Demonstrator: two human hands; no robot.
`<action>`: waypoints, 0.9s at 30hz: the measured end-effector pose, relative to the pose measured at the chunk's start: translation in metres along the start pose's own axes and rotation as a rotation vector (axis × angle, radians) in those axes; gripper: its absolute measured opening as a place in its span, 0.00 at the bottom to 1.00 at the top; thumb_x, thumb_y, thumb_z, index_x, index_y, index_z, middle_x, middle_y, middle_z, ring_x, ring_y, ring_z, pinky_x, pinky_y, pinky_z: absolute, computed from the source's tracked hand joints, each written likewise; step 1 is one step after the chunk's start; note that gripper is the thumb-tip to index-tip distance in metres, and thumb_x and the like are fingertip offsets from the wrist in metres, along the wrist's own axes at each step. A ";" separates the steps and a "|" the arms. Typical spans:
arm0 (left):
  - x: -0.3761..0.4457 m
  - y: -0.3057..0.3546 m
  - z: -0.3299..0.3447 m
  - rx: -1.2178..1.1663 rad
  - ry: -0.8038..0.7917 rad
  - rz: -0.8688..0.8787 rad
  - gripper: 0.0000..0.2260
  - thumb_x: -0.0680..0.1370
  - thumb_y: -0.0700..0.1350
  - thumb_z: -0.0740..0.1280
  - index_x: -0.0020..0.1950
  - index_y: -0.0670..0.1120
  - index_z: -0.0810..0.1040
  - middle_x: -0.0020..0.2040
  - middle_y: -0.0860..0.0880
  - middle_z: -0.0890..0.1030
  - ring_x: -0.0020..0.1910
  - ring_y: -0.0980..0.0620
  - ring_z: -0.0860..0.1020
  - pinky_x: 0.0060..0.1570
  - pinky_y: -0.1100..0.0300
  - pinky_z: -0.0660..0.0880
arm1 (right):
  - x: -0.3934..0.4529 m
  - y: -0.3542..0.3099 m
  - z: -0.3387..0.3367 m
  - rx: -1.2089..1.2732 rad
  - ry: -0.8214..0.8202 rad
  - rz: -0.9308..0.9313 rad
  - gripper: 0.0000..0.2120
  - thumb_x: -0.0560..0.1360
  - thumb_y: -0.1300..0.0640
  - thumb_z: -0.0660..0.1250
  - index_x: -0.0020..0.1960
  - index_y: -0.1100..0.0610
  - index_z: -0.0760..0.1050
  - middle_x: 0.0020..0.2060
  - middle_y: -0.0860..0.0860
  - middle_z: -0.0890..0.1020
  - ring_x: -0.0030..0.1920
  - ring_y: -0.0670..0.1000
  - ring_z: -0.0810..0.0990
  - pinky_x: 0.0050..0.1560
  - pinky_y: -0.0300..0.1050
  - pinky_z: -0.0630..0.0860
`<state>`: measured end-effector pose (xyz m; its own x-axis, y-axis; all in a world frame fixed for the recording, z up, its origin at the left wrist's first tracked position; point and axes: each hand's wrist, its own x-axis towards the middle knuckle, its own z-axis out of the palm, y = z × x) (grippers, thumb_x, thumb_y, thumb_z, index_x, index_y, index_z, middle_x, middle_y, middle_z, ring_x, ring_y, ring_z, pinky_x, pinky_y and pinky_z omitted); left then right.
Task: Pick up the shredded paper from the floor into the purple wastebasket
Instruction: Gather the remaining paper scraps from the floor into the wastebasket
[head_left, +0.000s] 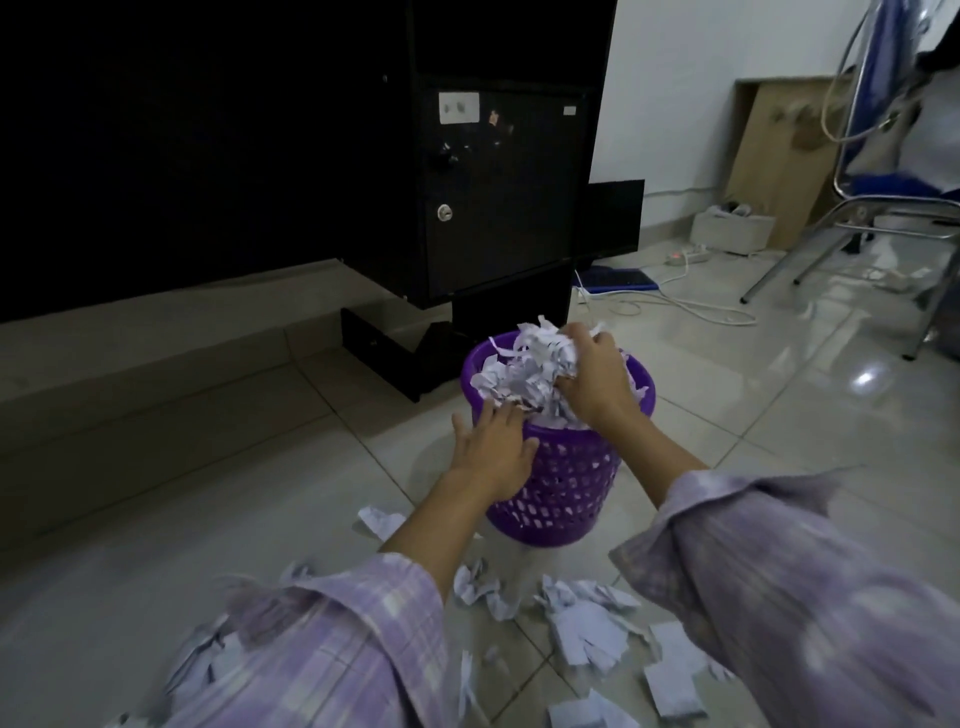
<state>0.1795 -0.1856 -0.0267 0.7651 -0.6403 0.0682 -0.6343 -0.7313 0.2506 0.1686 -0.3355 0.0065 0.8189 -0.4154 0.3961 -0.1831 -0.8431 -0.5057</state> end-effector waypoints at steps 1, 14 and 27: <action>-0.002 0.000 0.001 0.033 -0.007 0.009 0.23 0.83 0.52 0.51 0.77 0.44 0.55 0.77 0.48 0.56 0.77 0.48 0.50 0.72 0.38 0.46 | 0.002 0.002 0.004 -0.051 -0.014 -0.022 0.25 0.74 0.64 0.68 0.68 0.54 0.66 0.61 0.61 0.69 0.57 0.62 0.73 0.51 0.49 0.71; -0.007 -0.005 0.012 0.113 -0.026 0.028 0.34 0.81 0.58 0.53 0.78 0.46 0.39 0.79 0.49 0.43 0.78 0.47 0.41 0.73 0.38 0.46 | 0.018 0.023 0.029 -0.248 -0.514 -0.091 0.26 0.75 0.59 0.66 0.71 0.55 0.65 0.65 0.61 0.69 0.66 0.60 0.67 0.63 0.50 0.68; -0.009 -0.003 0.014 0.079 -0.024 0.012 0.39 0.78 0.56 0.60 0.78 0.46 0.39 0.79 0.49 0.41 0.78 0.47 0.39 0.74 0.41 0.49 | 0.030 0.008 0.006 -0.248 -0.928 0.147 0.20 0.82 0.49 0.54 0.69 0.58 0.71 0.57 0.55 0.78 0.57 0.54 0.77 0.62 0.46 0.71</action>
<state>0.1729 -0.1809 -0.0417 0.7553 -0.6536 0.0469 -0.6506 -0.7394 0.1733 0.1952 -0.3521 0.0096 0.8624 -0.1774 -0.4741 -0.3404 -0.8965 -0.2836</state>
